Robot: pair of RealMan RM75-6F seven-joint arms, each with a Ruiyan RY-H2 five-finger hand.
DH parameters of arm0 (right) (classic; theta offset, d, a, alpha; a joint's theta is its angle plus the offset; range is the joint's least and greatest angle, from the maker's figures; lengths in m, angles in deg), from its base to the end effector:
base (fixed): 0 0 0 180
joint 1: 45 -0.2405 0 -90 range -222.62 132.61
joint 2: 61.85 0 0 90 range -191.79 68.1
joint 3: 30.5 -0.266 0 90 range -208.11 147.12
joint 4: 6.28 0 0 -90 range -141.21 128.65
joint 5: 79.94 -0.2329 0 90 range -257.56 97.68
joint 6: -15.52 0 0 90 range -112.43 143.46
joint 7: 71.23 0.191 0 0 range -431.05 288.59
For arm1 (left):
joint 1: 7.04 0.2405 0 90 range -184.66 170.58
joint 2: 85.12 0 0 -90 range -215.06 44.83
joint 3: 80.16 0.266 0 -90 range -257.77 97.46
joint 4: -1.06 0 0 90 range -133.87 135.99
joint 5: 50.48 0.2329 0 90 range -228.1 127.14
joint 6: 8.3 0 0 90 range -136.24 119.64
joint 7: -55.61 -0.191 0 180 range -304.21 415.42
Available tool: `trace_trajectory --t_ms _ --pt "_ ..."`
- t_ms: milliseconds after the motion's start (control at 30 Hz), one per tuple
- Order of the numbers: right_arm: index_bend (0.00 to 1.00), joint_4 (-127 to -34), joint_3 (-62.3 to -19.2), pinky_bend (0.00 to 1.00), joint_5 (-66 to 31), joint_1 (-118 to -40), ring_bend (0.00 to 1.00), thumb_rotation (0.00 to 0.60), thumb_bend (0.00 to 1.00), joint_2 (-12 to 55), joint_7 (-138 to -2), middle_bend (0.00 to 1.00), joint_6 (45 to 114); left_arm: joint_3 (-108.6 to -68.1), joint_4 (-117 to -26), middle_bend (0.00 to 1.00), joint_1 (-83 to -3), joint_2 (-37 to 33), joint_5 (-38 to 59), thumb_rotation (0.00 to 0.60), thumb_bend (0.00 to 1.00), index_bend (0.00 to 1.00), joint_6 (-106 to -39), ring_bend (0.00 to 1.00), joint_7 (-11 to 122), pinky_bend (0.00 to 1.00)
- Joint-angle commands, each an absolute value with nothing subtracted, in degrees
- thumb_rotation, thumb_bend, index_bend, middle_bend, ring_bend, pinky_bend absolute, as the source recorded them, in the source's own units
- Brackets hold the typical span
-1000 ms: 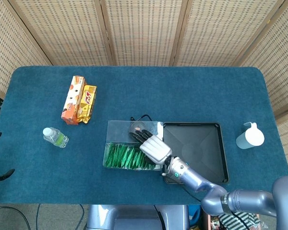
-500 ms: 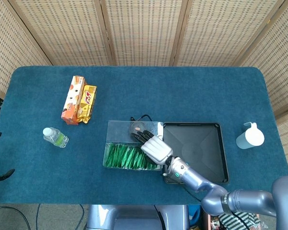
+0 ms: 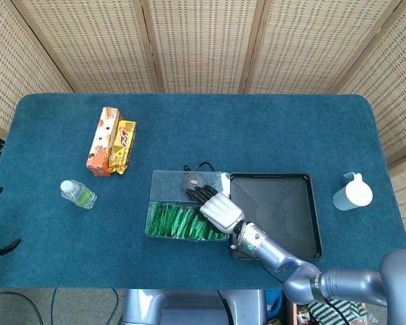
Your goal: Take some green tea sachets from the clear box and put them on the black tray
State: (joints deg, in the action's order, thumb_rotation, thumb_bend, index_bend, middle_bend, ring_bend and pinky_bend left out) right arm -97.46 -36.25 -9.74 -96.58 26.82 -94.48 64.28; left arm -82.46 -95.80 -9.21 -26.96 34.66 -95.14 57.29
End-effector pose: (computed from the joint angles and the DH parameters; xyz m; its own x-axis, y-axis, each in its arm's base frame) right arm -0.0623 -0.3529 -0.0967 0.5994 -0.2589 0.7574 -0.6651 -0.6876 0.2913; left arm -0.3315 0.2124 0.1736 0.3917 -0.0021 0.9201 0.9192 0.0455 -0.3912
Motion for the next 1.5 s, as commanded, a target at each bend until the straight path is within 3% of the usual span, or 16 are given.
trace_trajectory --t_ms 33,733,1267,1500 --pt "0.61 -97.1 -36.2 0.18 -9.3 -96.5 0.00 0.600 0.60 27.1 -94.3 0.09 64.6 -82.5 -95.8 0.00 -9.2 -26.9 34.6 0.600 0.10 0.00 -95.1 0.00 57.3 0.00" --pt "0.63 -99.6 -37.2 0.21 -5.2 -94.5 0.00 0.600 0.61 24.7 -91.8 0.09 68.9 -82.4 -95.9 0.00 -9.3 -27.0 34.7 0.600 0.10 0.00 -95.0 0.00 57.3 0.00" --pt "0.63 -116.4 -41.1 0.21 -2.9 -90.7 0.00 0.600 0.61 8.7 -95.0 0.09 76.2 -81.9 -96.1 0.00 -8.6 -27.6 36.6 0.600 0.10 0.00 -96.8 0.00 58.6 0.00" --pt "0.63 -119.1 -40.4 0.21 -1.5 -87.5 0.00 0.600 0.61 1.5 -92.6 0.09 78.0 -81.8 -96.3 0.00 -8.5 -27.7 36.8 0.600 0.10 0.00 -97.0 0.00 58.6 0.00"
